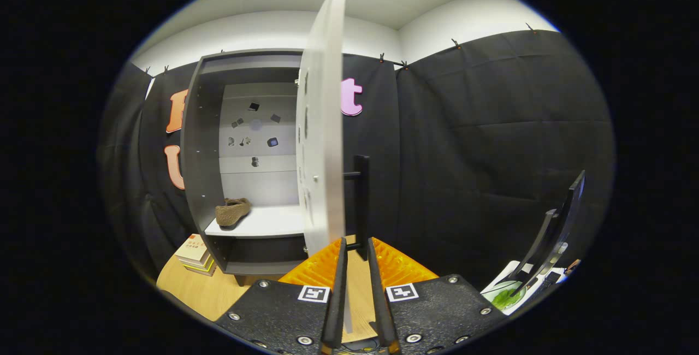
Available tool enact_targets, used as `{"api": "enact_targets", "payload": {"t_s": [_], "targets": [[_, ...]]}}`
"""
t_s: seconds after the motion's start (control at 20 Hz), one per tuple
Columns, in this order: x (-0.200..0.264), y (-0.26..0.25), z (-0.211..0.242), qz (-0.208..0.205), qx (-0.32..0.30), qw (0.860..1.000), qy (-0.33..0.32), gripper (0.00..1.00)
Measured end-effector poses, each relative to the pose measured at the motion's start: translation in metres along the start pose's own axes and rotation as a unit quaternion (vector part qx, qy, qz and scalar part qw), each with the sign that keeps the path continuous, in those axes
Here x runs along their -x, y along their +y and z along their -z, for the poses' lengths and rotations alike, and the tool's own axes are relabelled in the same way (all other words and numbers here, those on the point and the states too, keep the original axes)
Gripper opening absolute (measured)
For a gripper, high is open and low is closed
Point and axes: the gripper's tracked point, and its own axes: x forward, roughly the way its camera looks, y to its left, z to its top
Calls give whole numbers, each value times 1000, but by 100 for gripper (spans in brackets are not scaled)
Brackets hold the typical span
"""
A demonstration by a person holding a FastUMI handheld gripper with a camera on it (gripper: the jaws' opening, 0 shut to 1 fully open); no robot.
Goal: Open the shoe cabinet door, grab the shoes and put them into the shoe cabinet, then close the shoe cabinet door.
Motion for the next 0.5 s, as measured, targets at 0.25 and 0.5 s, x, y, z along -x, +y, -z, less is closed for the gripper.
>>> {"api": "enact_targets", "payload": {"t_s": [0.25,0.5], "targets": [[12,18,-5,-19,-4,1000,-5,24],[20,57,-1,-57,-1,998,2,24]]}}
